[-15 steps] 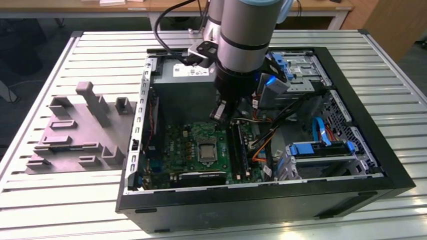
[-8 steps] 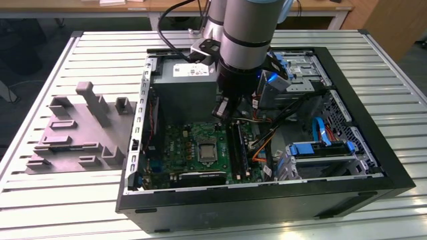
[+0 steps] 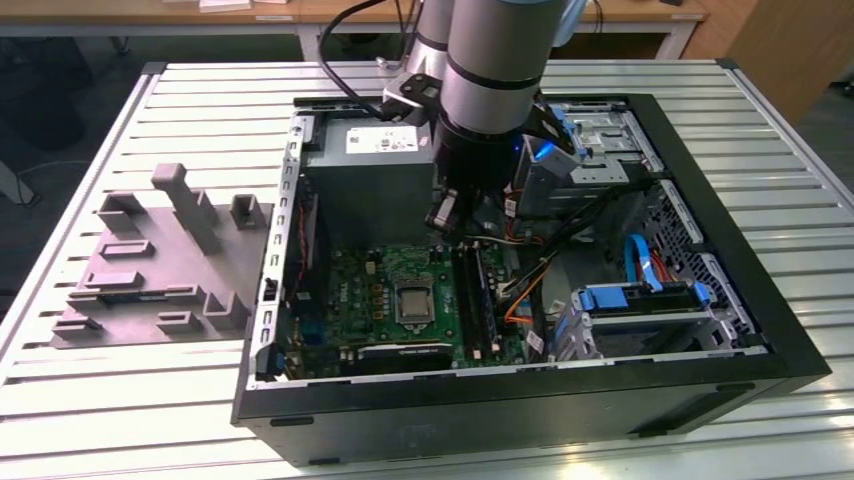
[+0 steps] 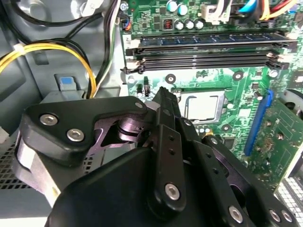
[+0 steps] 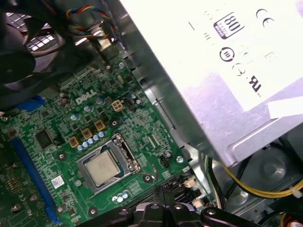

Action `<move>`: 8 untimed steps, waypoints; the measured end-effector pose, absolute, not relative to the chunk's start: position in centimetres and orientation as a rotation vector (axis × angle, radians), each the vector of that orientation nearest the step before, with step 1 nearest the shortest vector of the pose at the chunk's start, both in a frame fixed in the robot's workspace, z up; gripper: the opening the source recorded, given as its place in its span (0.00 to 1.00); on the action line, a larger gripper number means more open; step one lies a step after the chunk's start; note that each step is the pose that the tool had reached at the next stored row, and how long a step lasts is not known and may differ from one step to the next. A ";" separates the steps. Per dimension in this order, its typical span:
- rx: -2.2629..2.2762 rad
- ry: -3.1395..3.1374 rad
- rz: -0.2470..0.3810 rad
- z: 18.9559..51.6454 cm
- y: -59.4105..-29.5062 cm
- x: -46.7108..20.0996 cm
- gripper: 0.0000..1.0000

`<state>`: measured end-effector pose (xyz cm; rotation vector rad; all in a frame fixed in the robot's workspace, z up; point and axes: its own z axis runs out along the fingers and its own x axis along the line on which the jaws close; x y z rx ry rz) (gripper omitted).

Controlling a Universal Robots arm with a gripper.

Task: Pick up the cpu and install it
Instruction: 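Install the first cpu locking lever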

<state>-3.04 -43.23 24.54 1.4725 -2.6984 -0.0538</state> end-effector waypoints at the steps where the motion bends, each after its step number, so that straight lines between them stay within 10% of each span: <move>1: 1.473 -2.699 -0.055 24.5 -43.2 -3.0 0.11; 8: 1.476 -2.703 -0.068 24.0 -42.9 -3.1 0.11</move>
